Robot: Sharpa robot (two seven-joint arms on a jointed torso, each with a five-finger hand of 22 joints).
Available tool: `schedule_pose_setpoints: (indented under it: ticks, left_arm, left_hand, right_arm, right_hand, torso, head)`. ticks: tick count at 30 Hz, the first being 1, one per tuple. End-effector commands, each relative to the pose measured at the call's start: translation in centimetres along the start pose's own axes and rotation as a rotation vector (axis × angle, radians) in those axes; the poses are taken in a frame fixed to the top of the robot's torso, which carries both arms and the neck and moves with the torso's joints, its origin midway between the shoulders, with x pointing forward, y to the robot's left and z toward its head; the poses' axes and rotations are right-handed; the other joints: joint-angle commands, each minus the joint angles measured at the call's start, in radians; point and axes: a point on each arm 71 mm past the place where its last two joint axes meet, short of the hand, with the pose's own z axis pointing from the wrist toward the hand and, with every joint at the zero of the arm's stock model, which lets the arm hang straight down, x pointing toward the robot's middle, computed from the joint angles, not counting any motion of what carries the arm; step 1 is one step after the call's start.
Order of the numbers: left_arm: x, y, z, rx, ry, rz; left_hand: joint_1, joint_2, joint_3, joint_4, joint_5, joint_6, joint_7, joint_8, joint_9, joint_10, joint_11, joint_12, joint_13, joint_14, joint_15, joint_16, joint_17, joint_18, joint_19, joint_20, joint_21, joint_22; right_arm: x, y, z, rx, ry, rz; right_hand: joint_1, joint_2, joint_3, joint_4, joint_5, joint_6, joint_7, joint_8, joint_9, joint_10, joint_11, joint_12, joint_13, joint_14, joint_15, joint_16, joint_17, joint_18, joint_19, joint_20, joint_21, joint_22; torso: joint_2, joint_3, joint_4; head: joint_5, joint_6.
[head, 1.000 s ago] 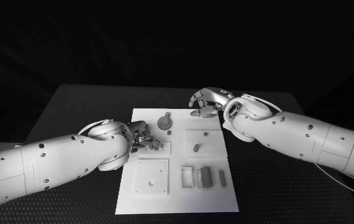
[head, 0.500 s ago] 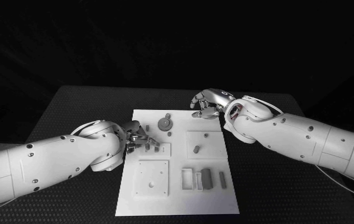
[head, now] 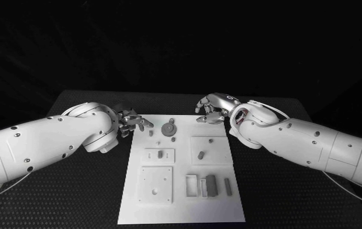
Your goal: Assemble the parts on the task board
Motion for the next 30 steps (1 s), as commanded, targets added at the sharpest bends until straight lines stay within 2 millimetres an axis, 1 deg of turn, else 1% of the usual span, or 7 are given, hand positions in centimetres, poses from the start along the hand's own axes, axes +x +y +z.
schedule_pose_setpoints:
  ticks: [1, 5, 9, 12, 19, 25, 30]
  left_arm:
    - [-0.1, -0.5, 0.6, -0.013, 0.02, 0.081]
    - [-0.3, -1.1, 1.4, -0.021, -0.011, 0.153]
    - [-0.3, -1.6, 2.1, -0.03, -0.011, 0.179]
    - [-0.3, -1.9, 2.6, -0.037, -0.007, 0.196]
    - [0.0, -2.2, 3.3, -0.048, -0.001, 0.245]
    - [0.4, -2.2, 3.5, -0.052, 0.026, 0.268]
    - [0.8, -2.4, 3.7, -0.053, 0.045, 0.282]
  left_hand:
    - [0.01, 0.0, -0.008, -0.001, -0.002, -0.024, 0.008, -0.014, 0.0, -0.018, 0.006, -0.01, -0.004, -0.018, 0.003, -0.011, -0.006, 0.021, -0.015, 0.0, -0.012, 0.005]
    - [-0.003, 0.002, -0.015, 0.008, -0.002, -0.053, 0.02, -0.03, -0.004, -0.034, 0.017, -0.015, -0.01, -0.032, 0.013, -0.016, -0.013, 0.023, -0.03, -0.004, -0.027, 0.002]
    - [-0.017, 0.003, -0.015, 0.018, -0.002, -0.081, 0.029, -0.047, -0.013, -0.039, 0.026, -0.017, -0.015, -0.039, 0.021, -0.018, -0.017, 0.023, -0.035, -0.005, -0.034, 0.0]
    - [-0.032, -0.005, -0.016, 0.026, -0.003, -0.104, 0.038, -0.063, -0.022, -0.043, 0.034, -0.017, -0.018, -0.043, 0.029, -0.019, -0.02, 0.022, -0.04, -0.005, -0.039, 0.0]
    - [-0.052, -0.014, -0.016, 0.036, -0.003, -0.12, 0.046, -0.076, -0.029, -0.049, 0.042, -0.016, -0.021, -0.049, 0.037, -0.018, -0.022, 0.021, -0.045, -0.006, -0.045, 0.0]
    - [-0.052, -0.014, -0.016, 0.036, -0.003, -0.12, 0.046, -0.076, -0.029, -0.049, 0.042, -0.016, -0.021, -0.049, 0.037, -0.018, -0.022, 0.021, -0.045, -0.006, -0.045, 0.0]
    - [-0.051, -0.009, -0.012, 0.037, -0.003, -0.118, 0.046, -0.075, -0.029, -0.048, 0.042, -0.014, -0.021, -0.049, 0.037, -0.016, -0.022, 0.021, -0.044, -0.006, -0.045, 0.0]
  right_arm:
    - [0.1, 0.1, 0.0, -0.004, 0.007, -0.001]
    - [0.1, 0.1, 0.1, -0.005, 0.007, -0.001]
    - [0.1, 0.2, 0.1, -0.005, 0.007, -0.001]
    - [0.1, 0.2, 0.1, -0.007, 0.005, 0.0]
    - [0.2, 0.4, 0.2, -0.01, 0.004, 0.001]
    - [0.2, 0.4, 0.3, -0.011, 0.004, 0.002]
    - [0.2, 0.6, 0.3, -0.013, 0.002, 0.003]
  right_hand:
    - [-0.006, -0.001, 0.001, 0.007, 0.002, -0.001, 0.006, -0.005, -0.001, -0.006, 0.002, -0.003, -0.001, -0.003, -0.005, -0.005, -0.001, 0.014, 0.003, 0.004, -0.006, 0.009]
    - [-0.006, -0.001, 0.001, 0.007, 0.002, -0.001, 0.006, -0.005, -0.001, -0.006, 0.002, -0.003, -0.001, -0.003, -0.005, -0.005, -0.001, 0.014, 0.003, 0.004, -0.006, 0.009]
    - [-0.007, -0.002, 0.001, 0.007, 0.002, -0.001, 0.007, -0.006, -0.001, -0.006, 0.002, -0.003, -0.001, -0.002, -0.004, -0.005, -0.001, 0.014, 0.003, 0.004, -0.006, 0.009]
    - [-0.007, -0.002, 0.001, 0.007, 0.002, -0.002, 0.007, -0.006, -0.001, -0.006, 0.002, -0.003, -0.001, -0.002, -0.004, -0.005, -0.001, 0.014, 0.003, 0.004, -0.006, 0.009]
    - [-0.007, -0.002, 0.001, 0.008, 0.002, -0.002, 0.007, -0.006, -0.001, -0.006, 0.002, -0.003, -0.001, -0.002, -0.004, -0.005, -0.001, 0.014, 0.003, 0.004, -0.006, 0.009]
    - [-0.007, -0.003, 0.001, 0.008, 0.002, -0.002, 0.007, -0.006, -0.001, -0.006, 0.002, -0.003, -0.001, -0.002, -0.004, -0.005, -0.001, 0.014, 0.003, 0.004, -0.006, 0.009]
    - [-0.007, -0.002, 0.001, 0.008, 0.002, -0.002, 0.007, -0.006, -0.001, -0.006, 0.002, -0.003, -0.001, -0.002, -0.004, -0.005, -0.001, 0.014, 0.004, 0.004, -0.005, 0.009]
  torso:
    - [0.001, -0.0004, -0.0002]
    - [0.002, -0.0006, -0.001]
    - [0.003, -0.0001, -0.0026]
    - [0.001, -0.0007, -0.0008]
    - [0.002, -0.0012, -0.0009]
    - [0.001, -0.001, -0.0002]
    - [0.002, -0.002, 0.0004]
  head:
    - [-0.001, 0.0]
    - [-0.005, 0.0]
    - [-0.004, 0.002]
    - [-0.005, 0.0]
    - [-0.006, -0.001]
    - [-0.007, -0.004]
    - [-0.006, -0.006]
